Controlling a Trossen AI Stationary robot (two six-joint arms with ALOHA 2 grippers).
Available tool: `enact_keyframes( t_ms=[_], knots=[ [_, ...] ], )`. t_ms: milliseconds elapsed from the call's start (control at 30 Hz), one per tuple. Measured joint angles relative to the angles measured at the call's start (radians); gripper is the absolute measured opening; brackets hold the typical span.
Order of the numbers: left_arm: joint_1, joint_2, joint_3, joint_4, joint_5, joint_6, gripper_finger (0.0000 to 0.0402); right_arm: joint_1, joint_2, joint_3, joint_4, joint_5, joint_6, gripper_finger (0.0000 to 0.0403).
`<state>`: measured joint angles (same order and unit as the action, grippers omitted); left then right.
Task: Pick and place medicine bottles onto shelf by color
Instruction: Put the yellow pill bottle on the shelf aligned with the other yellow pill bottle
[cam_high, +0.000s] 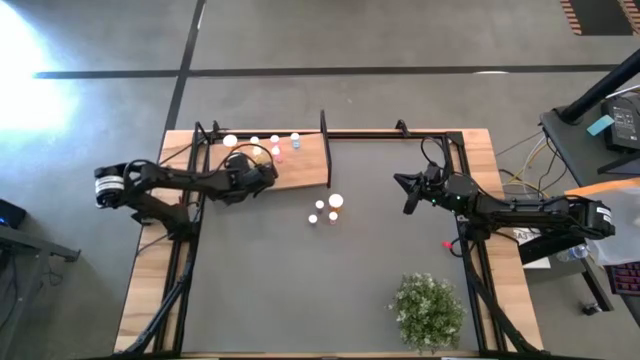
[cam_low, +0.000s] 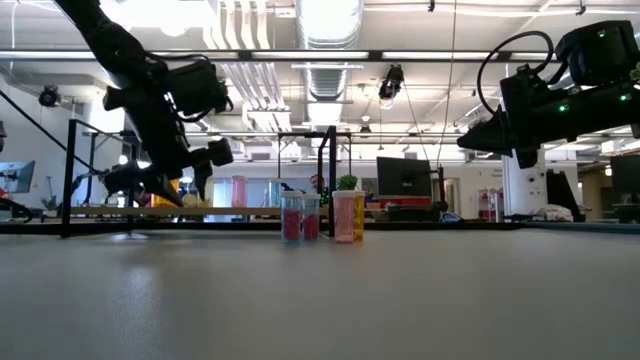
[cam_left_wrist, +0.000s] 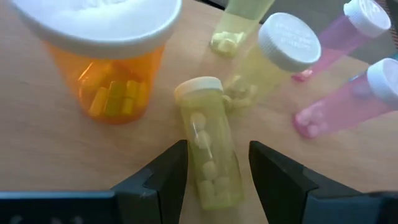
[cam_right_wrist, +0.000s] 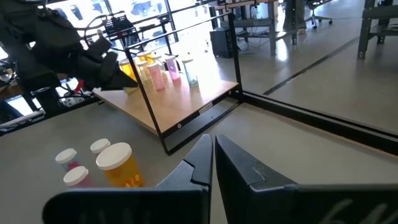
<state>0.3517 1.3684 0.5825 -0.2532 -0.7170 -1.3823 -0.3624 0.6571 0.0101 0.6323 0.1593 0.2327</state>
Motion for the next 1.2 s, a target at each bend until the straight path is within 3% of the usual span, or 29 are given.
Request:
enact_keyframes(
  t_ms=[667,1000,1200],
  knots=[
    [0.007,0.035,0.023,-0.025,0.001,0.008,0.0153,0.000,0.000,0.000,0.000,0.000,0.000,0.0009],
    [0.006,0.034,0.021,-0.048,0.016,0.010,0.0101,0.000,0.000,0.000,0.000,0.000,0.000,0.0009],
    [0.002,0.034,0.023,-0.073,0.030,-0.007,0.0096,0.000,0.000,0.000,0.000,0.000,0.000,0.0009]
  ],
)
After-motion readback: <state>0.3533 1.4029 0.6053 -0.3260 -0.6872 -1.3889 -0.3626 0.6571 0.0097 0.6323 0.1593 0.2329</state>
